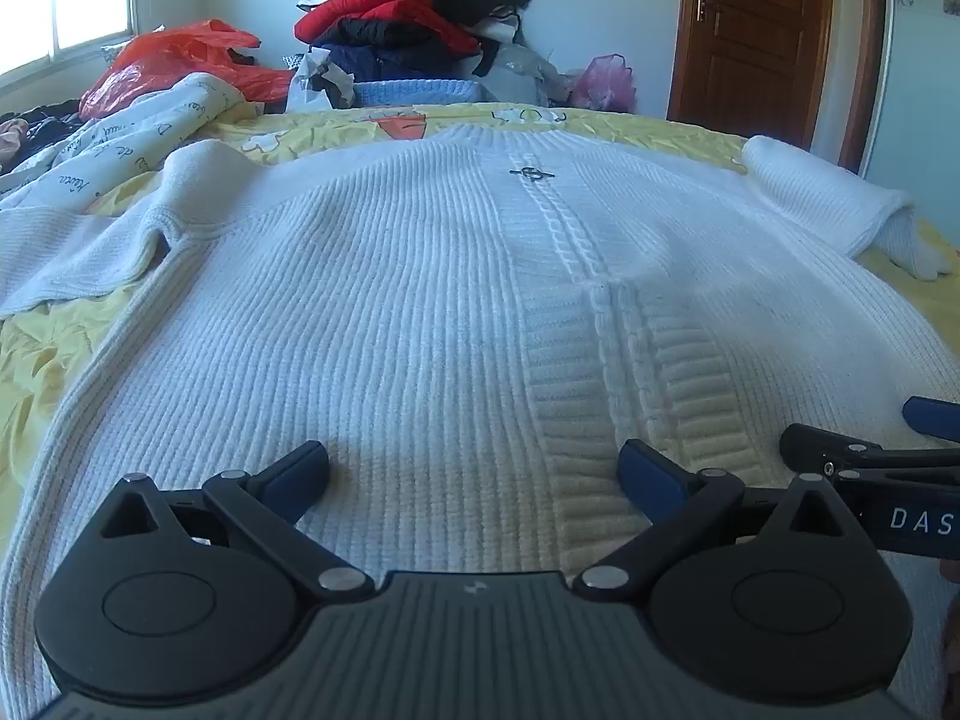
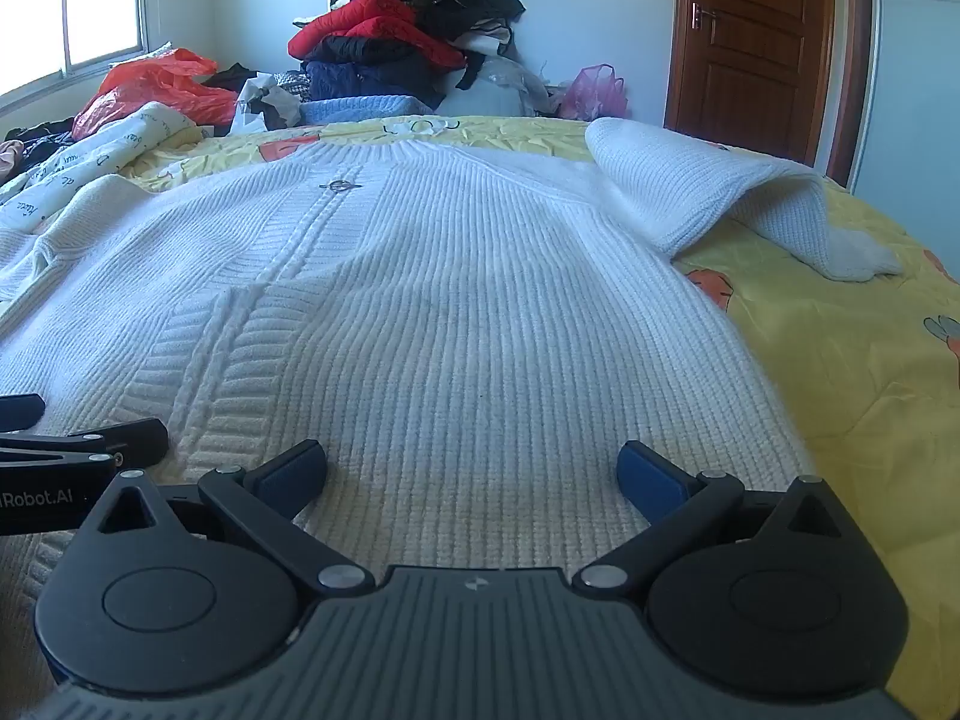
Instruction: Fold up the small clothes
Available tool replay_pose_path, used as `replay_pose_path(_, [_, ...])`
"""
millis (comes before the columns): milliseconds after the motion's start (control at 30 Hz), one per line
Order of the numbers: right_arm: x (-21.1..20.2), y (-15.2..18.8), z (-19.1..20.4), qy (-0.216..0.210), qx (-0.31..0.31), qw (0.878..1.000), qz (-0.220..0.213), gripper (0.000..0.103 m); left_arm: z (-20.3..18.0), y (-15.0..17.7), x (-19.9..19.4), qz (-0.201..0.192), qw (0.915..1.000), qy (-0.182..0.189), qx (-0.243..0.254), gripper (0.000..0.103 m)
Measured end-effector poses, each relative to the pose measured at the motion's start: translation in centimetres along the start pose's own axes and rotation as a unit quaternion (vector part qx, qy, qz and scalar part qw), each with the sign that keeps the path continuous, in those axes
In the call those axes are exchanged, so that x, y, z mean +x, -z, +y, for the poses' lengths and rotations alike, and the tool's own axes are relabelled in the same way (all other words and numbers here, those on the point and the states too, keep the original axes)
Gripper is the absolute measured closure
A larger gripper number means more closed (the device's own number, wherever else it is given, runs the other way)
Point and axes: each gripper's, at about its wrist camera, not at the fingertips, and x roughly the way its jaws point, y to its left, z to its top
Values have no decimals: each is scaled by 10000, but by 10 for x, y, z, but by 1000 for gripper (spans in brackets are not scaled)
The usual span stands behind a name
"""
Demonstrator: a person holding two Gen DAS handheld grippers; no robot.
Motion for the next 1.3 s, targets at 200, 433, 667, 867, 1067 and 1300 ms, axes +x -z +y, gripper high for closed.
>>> replay_pose_path(200, [0,0,0,-2,2,10000,2,0,0,0,0,-7,10000,11,-22,0])
replay_pose_path(433, [-1,0,0,-2,2,10000,1,0,0,0,0,-2,10000,-9,-5,0])
replay_pose_path(667, [-1,0,0,-3,4,10000,-1,0,0,0,0,-5,10000,-1,-6,0])
replay_pose_path(867, [-1,0,0,-7,6,10000,-3,0,-1,0,0,-8,10000,-22,3,0])
replay_pose_path(1067, [-1,2,-1,-26,10,10000,-1,0,0,0,-8,1,10000,-68,9,0])
replay_pose_path(1300, [0,1,0,-36,14,10000,0,0,-3,-1,-2,22,9999,-111,19,0])
